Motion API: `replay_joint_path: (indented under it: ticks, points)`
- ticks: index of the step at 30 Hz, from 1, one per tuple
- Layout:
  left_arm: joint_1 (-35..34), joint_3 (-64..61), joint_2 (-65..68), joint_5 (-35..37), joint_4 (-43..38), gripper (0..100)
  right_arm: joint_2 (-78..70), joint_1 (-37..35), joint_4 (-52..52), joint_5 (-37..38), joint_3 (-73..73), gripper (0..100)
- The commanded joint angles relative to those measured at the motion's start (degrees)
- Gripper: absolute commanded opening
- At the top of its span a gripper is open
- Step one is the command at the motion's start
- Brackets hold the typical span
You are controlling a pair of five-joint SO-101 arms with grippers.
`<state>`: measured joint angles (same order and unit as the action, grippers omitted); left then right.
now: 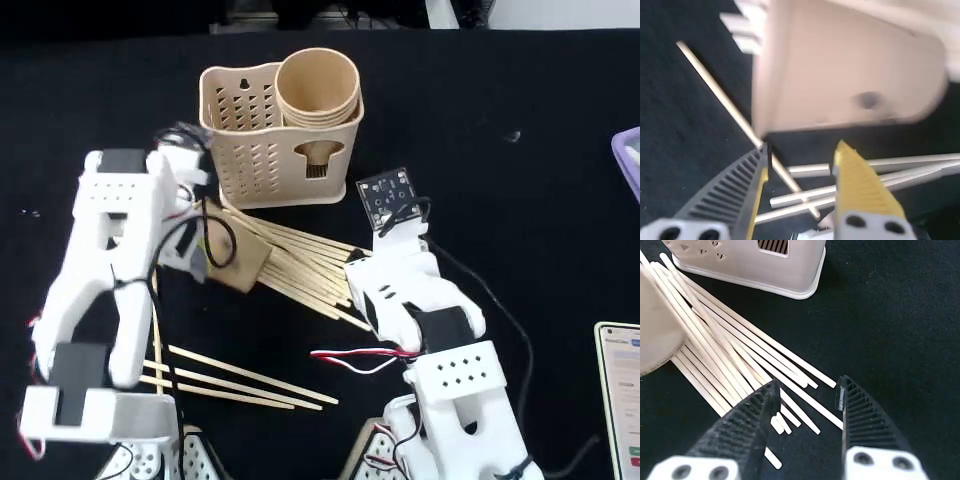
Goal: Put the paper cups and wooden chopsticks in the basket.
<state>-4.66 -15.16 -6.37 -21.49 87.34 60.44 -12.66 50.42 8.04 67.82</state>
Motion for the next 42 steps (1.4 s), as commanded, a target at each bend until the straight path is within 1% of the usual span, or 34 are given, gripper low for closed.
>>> replay_joint_path:
  ticks: [1,6,10,14,17,19,20,23,25,27,29,32,35,39,40,42]
  points:
    - [4.44,-5.85,-11.87,-1.32,-0.09,19,1.80,1.23,-1.32,-0.09,-0.31,18.9]
    - [4.26,-8.31,-22.07,-1.49,0.09,19,1.80,1.23,-1.32,-0.09,-0.31,18.9]
    - [0.31,-8.31,-26.64,-1.93,-0.09,19,1.80,1.23,-1.32,-0.18,-0.31,18.9]
    - [-3.74,-8.75,-26.20,-7.65,1.67,20,1.80,1.23,-1.32,-0.18,-0.31,18.9]
    - [-5.85,-8.84,-23.91,-10.99,5.10,27,1.80,1.23,-1.32,-0.09,-0.31,19.0]
    - [-6.20,-8.84,-21.89,-11.69,4.75,31,1.80,1.23,-1.32,-0.09,-0.31,19.0]
    - [-6.37,-8.84,-20.84,-11.69,3.34,31,1.80,1.23,-1.32,-0.09,-0.31,19.0]
    - [-6.11,-8.84,-18.46,-11.69,-1.14,31,1.80,1.23,-1.32,-0.09,-0.31,19.0]
    - [-5.67,-8.92,-17.14,-11.87,-2.73,31,1.80,1.23,-1.32,-0.09,-0.31,19.0]
    - [-4.26,-9.45,-15.91,-12.92,-2.99,31,1.80,1.23,-1.32,-0.09,-0.31,19.0]
    - [-2.33,-11.47,-15.47,-16.00,-2.81,30,1.80,1.23,-1.32,-0.09,-0.31,19.0]
    - [0.48,-14.73,-15.47,-16.53,-3.25,30,1.80,1.23,-1.32,-0.09,-0.31,19.0]
    - [2.95,-16.75,-15.47,-16.62,-3.25,30,1.80,1.23,-1.32,-0.09,-0.31,19.0]
    - [4.18,-15.34,-15.47,-16.44,-1.67,30,1.80,1.23,-1.32,-0.09,-0.31,19.0]
    - [4.18,-14.29,-15.47,-16.44,-0.44,29,1.80,1.23,-1.32,-0.09,-0.31,19.0]
    - [4.18,-12.00,-15.47,-16.44,2.81,24,1.80,1.23,-1.32,-0.09,-0.31,19.0]
